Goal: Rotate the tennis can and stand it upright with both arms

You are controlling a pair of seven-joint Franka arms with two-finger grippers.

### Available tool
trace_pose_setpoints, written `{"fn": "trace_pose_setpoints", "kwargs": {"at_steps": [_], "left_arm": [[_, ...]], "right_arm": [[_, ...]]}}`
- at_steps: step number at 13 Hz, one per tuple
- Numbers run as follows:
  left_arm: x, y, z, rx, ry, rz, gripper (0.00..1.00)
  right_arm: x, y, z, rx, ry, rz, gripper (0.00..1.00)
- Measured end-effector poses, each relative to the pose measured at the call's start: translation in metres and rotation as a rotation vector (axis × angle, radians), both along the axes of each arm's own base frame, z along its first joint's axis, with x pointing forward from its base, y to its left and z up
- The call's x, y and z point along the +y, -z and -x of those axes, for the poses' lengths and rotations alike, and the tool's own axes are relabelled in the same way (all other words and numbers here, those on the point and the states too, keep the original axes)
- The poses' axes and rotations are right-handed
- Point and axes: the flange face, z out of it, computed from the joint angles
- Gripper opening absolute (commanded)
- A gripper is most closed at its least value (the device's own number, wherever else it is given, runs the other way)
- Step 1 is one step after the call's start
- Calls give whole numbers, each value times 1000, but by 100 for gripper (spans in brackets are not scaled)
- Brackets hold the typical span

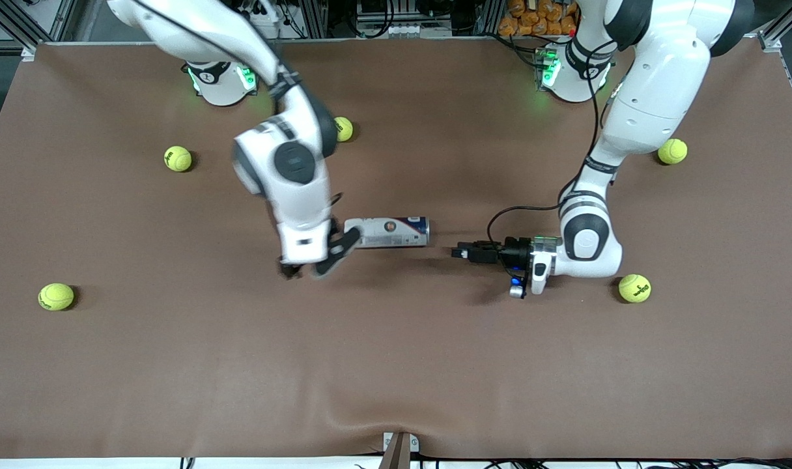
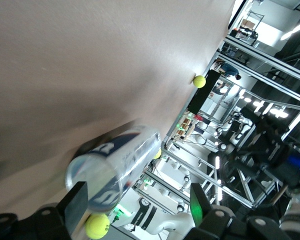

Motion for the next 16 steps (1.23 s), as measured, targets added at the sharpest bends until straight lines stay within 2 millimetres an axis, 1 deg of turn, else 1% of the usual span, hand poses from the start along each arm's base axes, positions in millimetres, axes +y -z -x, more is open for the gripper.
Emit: {"fn": "trace_pose_setpoints", "kwargs": {"at_steps": [2,3,4,5,6,8,9,11,13,16], "left_arm": [[-21,1,6,-6,-3,-18,85],[-28,3,10,-6,0,-30,85],[-30,7,15,2,3,-38,85],[-28,12,20,8,5,-43,85],[-23,18,26,8,6,-47,85],[-15,29,38,12,9,-54,85],[-13,31,41,13,10,-56,85],[-12,28,47,17,13,-58,84],[-12,21,56,24,19,-60,83],[-19,12,72,42,21,-46,80]], "right_arm": [[-39,-6,-12,8,65,2,100],[-59,-7,-17,13,99,4,100],[-84,-9,-23,17,144,1,100],[-114,-11,-30,24,202,-12,100],[-149,-15,-38,32,264,-22,100],[-212,-24,-44,66,369,-22,100],[-234,-30,-44,80,410,-22,100],[-268,-51,-39,95,475,-28,100],[-294,-68,-33,112,505,-24,100],[-328,-75,-24,164,520,-56,100]]}}
